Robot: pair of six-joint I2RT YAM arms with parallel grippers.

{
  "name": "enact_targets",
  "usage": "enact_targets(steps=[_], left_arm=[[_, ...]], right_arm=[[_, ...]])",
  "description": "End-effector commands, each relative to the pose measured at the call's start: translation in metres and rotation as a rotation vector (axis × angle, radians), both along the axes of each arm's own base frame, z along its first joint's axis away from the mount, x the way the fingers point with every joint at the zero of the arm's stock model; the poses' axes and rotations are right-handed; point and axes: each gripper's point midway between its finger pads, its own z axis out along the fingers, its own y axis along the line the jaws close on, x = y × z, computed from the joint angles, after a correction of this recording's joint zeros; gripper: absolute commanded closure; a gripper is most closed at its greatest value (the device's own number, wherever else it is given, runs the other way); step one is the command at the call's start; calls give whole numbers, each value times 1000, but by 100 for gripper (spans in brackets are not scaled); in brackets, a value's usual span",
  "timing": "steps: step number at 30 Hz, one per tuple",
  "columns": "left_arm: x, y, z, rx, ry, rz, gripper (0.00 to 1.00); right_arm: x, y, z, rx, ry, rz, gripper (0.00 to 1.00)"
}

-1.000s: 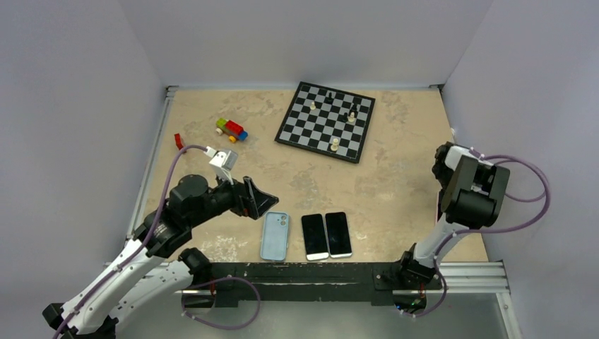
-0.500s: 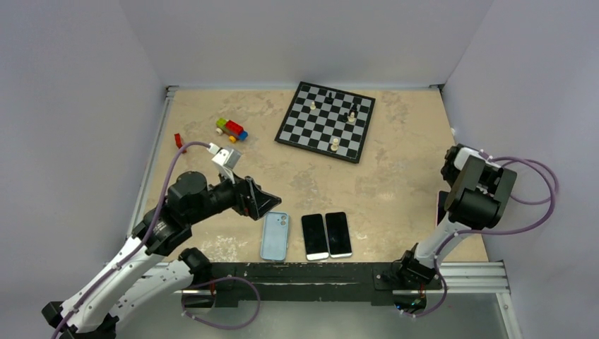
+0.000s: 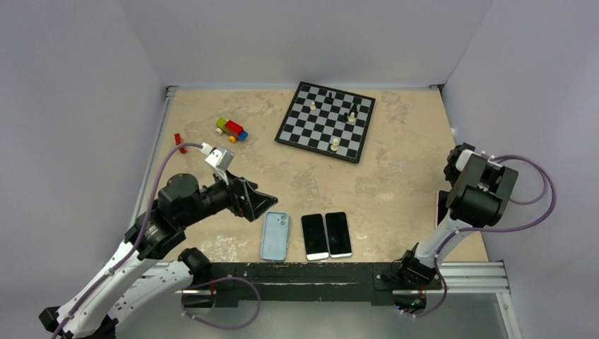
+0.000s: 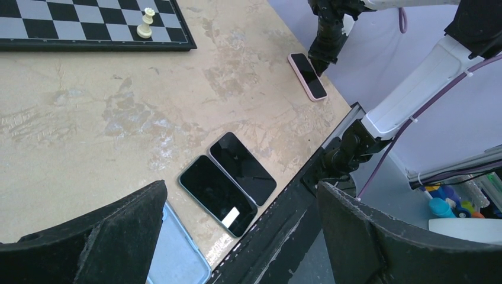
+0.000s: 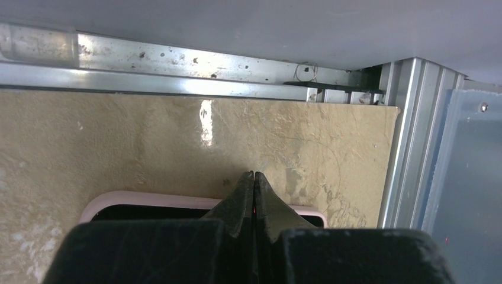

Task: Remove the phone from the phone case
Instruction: Move the phone to the center of the board.

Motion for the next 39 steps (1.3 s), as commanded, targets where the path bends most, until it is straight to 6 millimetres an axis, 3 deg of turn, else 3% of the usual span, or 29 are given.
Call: enact_targets(steps=[1, 5, 11, 15, 18, 19, 23, 26, 32, 35, 39], left_arm=[[-2, 2, 20, -15, -59, -11, 0], [0, 1, 21, -18, -62, -6, 0], [1, 1, 24, -28, -61, 0, 0], [-1, 4, 26, -32, -60, 4, 0], [-3, 5, 25, -36, -59, 5, 0], [-3, 5, 25, -40, -60, 6, 0], [-7, 6, 26, -49, -65, -5, 0], [-10, 10, 27, -40, -77, -5, 0], [-15, 12, 30, -47, -92, -15, 0], [-16, 12, 32, -52, -97, -19, 0], [-17, 13, 34, -59, -103, -19, 0]], right_arm=[[28, 23, -10, 149, -137, 133, 100], [50, 41, 10, 161, -203, 271, 100], [99, 93, 33, 307, -437, 560, 98], [102, 95, 62, 251, -513, 676, 64], [82, 65, 61, 201, -514, 554, 58], [77, 57, 55, 224, -529, 513, 61], [58, 33, 32, 260, -451, 344, 100], [44, 19, 21, 233, -328, 256, 100], [33, 24, -3, 268, -267, 181, 100], [20, 35, -6, 304, -240, 147, 100], [15, 66, -4, 397, -335, 161, 100]])
